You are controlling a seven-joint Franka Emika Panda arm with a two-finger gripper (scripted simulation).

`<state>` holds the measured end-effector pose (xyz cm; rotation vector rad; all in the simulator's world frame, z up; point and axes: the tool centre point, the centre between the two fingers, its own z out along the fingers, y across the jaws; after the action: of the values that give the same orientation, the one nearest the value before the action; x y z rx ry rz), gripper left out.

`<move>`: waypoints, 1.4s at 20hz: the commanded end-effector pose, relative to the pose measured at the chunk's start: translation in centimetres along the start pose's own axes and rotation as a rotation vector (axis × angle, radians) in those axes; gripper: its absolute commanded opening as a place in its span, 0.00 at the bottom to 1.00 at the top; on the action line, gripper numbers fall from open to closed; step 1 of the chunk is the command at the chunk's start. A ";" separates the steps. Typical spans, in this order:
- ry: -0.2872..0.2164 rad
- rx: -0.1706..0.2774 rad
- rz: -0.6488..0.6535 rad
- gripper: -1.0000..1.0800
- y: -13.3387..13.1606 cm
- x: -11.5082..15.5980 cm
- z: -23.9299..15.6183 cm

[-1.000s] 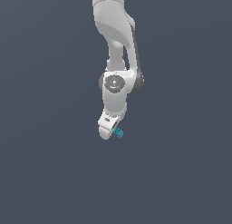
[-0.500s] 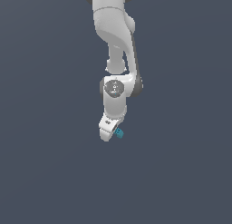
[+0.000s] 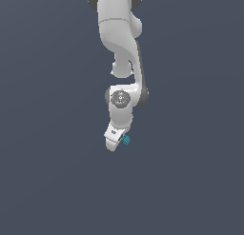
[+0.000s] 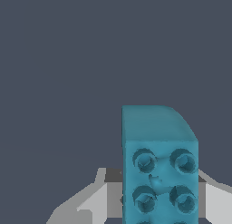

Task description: Pick up the object and move it to a goal position.

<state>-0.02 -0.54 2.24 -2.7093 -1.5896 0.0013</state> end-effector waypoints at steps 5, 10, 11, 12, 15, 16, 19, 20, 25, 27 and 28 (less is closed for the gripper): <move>0.000 -0.001 0.000 0.00 0.0 0.0 0.0; 0.000 -0.001 0.000 0.00 0.1 0.0 0.0; 0.000 -0.001 0.000 0.00 0.1 0.0 -0.1; 0.000 -0.001 0.000 0.00 0.1 -0.1 -0.3; 0.000 -0.001 0.000 0.00 0.4 -0.5 -1.1; 0.000 -0.001 0.000 0.00 0.6 -0.6 -1.6; 0.000 -0.001 0.000 0.00 1.2 -1.3 -3.2; 0.000 -0.001 0.000 0.00 1.4 -1.6 -3.9; 0.001 -0.001 -0.001 0.00 2.9 -3.3 -8.1; 0.001 -0.001 -0.001 0.00 3.6 -4.1 -10.1; 0.001 -0.001 -0.001 0.00 4.0 -4.5 -11.2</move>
<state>1.08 -5.56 11.80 -2.7079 -1.5908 0.0014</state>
